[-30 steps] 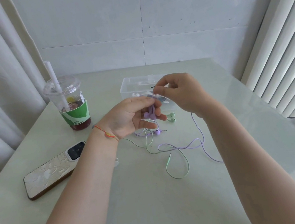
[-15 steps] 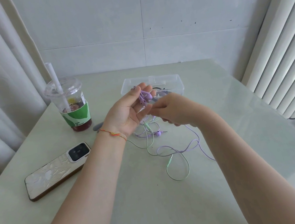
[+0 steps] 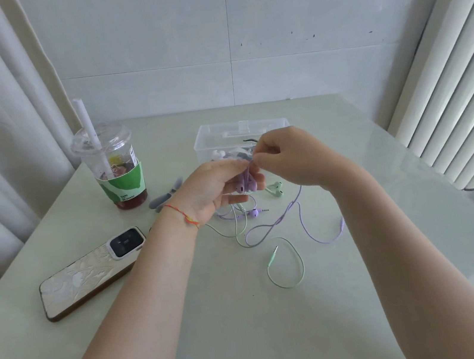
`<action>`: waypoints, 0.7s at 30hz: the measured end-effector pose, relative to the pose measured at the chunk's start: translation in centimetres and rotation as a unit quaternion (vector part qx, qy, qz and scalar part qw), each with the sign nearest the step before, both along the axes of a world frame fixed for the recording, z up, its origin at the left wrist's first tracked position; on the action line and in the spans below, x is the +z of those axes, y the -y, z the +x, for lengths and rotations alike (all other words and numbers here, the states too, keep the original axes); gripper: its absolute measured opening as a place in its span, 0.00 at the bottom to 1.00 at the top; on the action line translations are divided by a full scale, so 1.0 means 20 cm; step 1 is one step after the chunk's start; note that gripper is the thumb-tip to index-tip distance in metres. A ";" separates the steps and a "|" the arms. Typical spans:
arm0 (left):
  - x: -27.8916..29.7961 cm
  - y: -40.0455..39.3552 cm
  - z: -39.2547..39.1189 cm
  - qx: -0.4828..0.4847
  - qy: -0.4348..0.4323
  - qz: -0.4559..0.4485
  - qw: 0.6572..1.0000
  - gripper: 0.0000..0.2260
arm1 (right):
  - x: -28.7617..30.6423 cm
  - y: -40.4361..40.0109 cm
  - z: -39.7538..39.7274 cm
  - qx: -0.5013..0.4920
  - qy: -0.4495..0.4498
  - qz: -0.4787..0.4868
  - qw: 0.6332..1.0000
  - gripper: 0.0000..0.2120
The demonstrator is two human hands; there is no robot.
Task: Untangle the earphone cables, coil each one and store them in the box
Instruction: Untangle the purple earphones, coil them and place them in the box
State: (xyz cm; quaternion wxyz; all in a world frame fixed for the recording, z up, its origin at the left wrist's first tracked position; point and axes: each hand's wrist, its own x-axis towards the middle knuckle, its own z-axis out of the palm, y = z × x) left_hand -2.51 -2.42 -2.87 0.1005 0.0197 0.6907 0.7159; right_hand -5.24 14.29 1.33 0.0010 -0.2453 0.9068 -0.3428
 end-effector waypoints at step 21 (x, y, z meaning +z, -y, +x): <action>0.02 0.03 -0.02 0.070 -0.025 0.265 0.961 0.09 | -0.07 0.04 0.01 0.092 0.133 0.082 0.983 0.11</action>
